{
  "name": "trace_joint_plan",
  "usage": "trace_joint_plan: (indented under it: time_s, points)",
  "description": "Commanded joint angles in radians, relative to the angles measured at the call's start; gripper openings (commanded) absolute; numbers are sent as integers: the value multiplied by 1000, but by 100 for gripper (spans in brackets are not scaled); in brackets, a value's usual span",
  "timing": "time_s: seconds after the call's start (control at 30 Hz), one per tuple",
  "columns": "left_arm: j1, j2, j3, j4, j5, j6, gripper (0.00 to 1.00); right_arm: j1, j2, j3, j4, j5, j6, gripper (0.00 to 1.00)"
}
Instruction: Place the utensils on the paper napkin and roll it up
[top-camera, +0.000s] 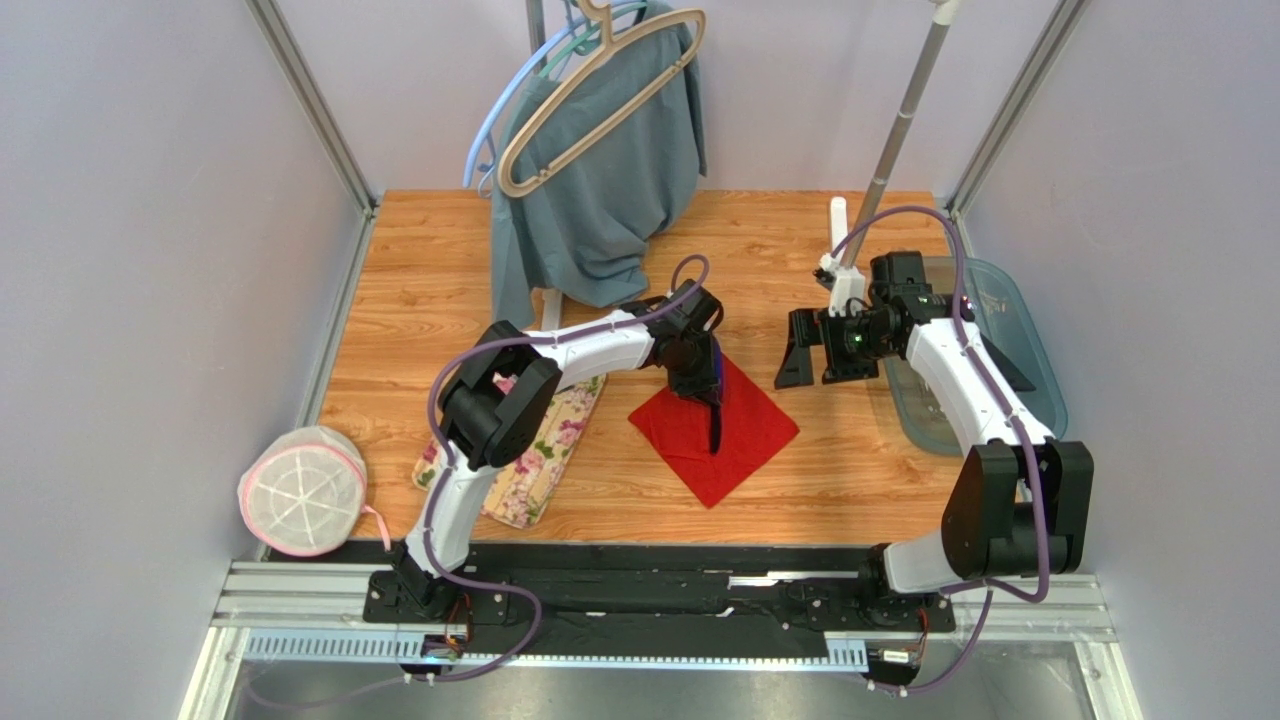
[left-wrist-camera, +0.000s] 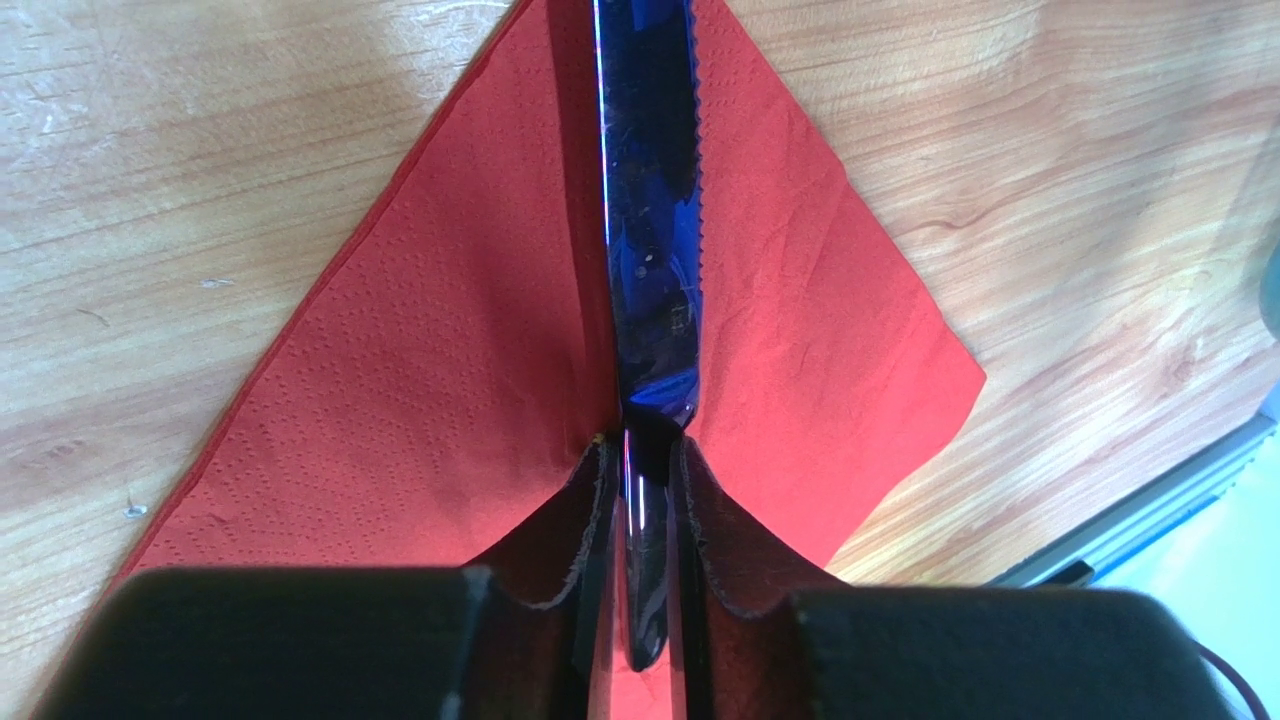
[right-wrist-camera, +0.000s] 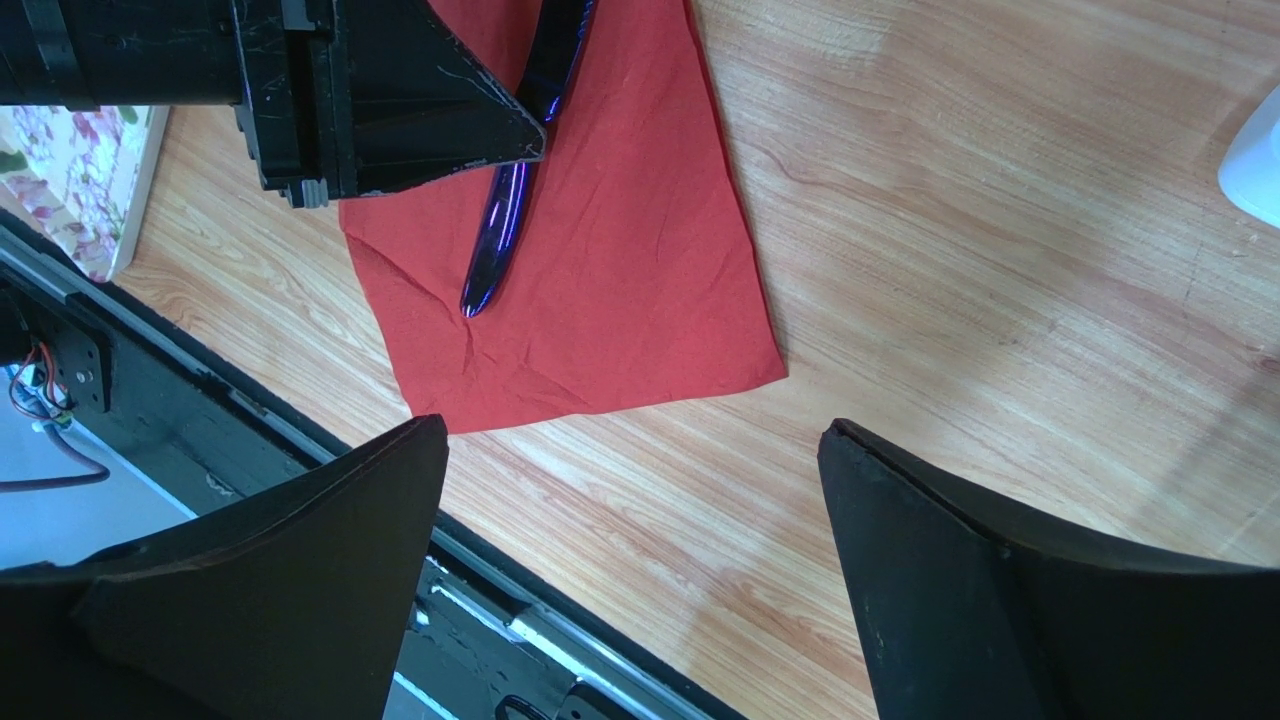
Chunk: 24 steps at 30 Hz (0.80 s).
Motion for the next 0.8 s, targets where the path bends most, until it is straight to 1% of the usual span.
trace_joint_plan:
  time_s: [0.0, 0.03, 0.2, 0.3, 0.4, 0.43, 0.47, 0.5, 0.53, 0.57, 0.6, 0.63, 0.67, 0.7, 0.73, 0.77]
  points:
    - [-11, 5, 46, -34, -15, -12, 27, -8, -19, 34, 11, -33, 1, 100]
    - [-12, 2, 51, -38, -14, -14, 30, -8, -19, 34, 10, -33, 1, 100]
    - [-12, -24, 85, -68, -32, 7, 33, -8, -22, 48, -1, -41, 1, 100]
    - [-12, -59, 106, -88, -38, 37, 38, -8, -27, 59, -10, -47, 0, 100]
    - [-12, -138, 118, -96, -34, 98, 41, -10, -36, 65, -18, -56, -2, 100]
    - [-11, -189, 123, -103, -28, 130, 43, -10, -39, 66, -19, -59, -2, 100]
    - [-11, -219, 121, -110, -29, 197, 46, -10, -48, 68, -19, -65, -2, 100]
    - [-11, -250, 115, -114, -32, 233, 50, -10, -53, 68, -21, -75, -2, 100]
    - [-11, -315, 83, -111, -14, 280, 53, -10, -57, 68, -21, -82, 0, 100]
    - [-11, -351, 63, -111, 5, 393, 53, -10, -68, 68, -21, -90, 0, 100]
    - [-11, -425, 8, -116, 41, 450, 54, -10, -73, 66, -19, -105, 1, 100]
    - [-8, -466, -22, -123, 70, 578, 54, -10, -77, 65, -21, -111, 1, 100]
    - [0, -509, -56, -133, 95, 643, 54, -10, -83, 63, -19, -115, 1, 100]
    - [4, -594, -122, -143, 121, 700, 57, -10, -88, 62, -21, -124, 1, 100]
    - [14, -639, -157, -165, 129, 786, 61, -10, -93, 60, -22, -128, 0, 100]
    - [49, -682, -188, -182, 138, 822, 62, -10, -97, 53, -22, -131, -3, 100]
